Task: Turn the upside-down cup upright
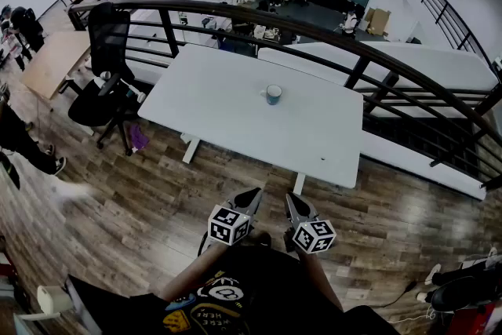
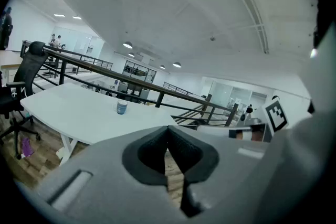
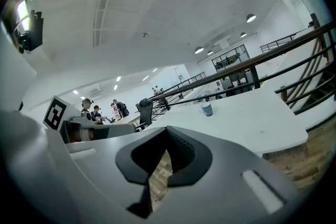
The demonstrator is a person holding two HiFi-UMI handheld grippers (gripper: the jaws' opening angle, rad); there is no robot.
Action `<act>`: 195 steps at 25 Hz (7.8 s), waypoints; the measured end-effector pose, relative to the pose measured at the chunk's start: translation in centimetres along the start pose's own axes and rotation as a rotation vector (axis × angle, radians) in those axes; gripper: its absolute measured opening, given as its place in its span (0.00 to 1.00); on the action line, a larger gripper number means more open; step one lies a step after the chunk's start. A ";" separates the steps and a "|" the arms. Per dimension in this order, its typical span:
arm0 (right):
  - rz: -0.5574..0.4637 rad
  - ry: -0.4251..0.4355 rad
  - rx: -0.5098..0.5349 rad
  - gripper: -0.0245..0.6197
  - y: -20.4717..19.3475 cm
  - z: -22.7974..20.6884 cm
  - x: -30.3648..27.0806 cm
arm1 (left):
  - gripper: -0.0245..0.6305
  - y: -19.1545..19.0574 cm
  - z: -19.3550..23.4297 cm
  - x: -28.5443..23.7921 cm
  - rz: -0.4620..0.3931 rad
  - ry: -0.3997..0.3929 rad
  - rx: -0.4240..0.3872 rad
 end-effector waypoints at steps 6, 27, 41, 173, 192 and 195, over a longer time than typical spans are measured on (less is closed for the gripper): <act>0.005 0.000 0.007 0.04 -0.2 0.4 0.1 | 0.04 -0.3 0.1 0.6 0.004 0.005 -0.008; 0.035 -0.031 -0.048 0.04 -2.3 1.8 -4.7 | 0.04 -0.9 6.5 1.4 0.014 -0.035 0.043; 0.082 -0.040 -0.025 0.04 2.0 -7.5 -17.3 | 0.04 2.0 15.1 -10.1 0.095 -0.026 0.085; 0.008 -0.076 0.073 0.04 7.6 -11.7 -18.7 | 0.04 5.2 15.2 -17.9 0.079 0.039 -0.125; -0.007 -0.059 0.016 0.04 2.1 -7.9 -6.7 | 0.04 0.2 7.1 -7.4 0.090 0.094 -0.121; 0.013 -0.044 0.032 0.04 1.2 -7.8 -7.9 | 0.04 -0.1 7.0 -8.9 0.095 0.057 -0.144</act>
Point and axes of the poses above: the fingertips, and each gripper's own axes: x backward along the fingers, z to its left, y out of its top, the point moved 7 cm from there along x, backward along the fingers, and after that the axes turned 5 degrees about -x, right-handed, at the moved point
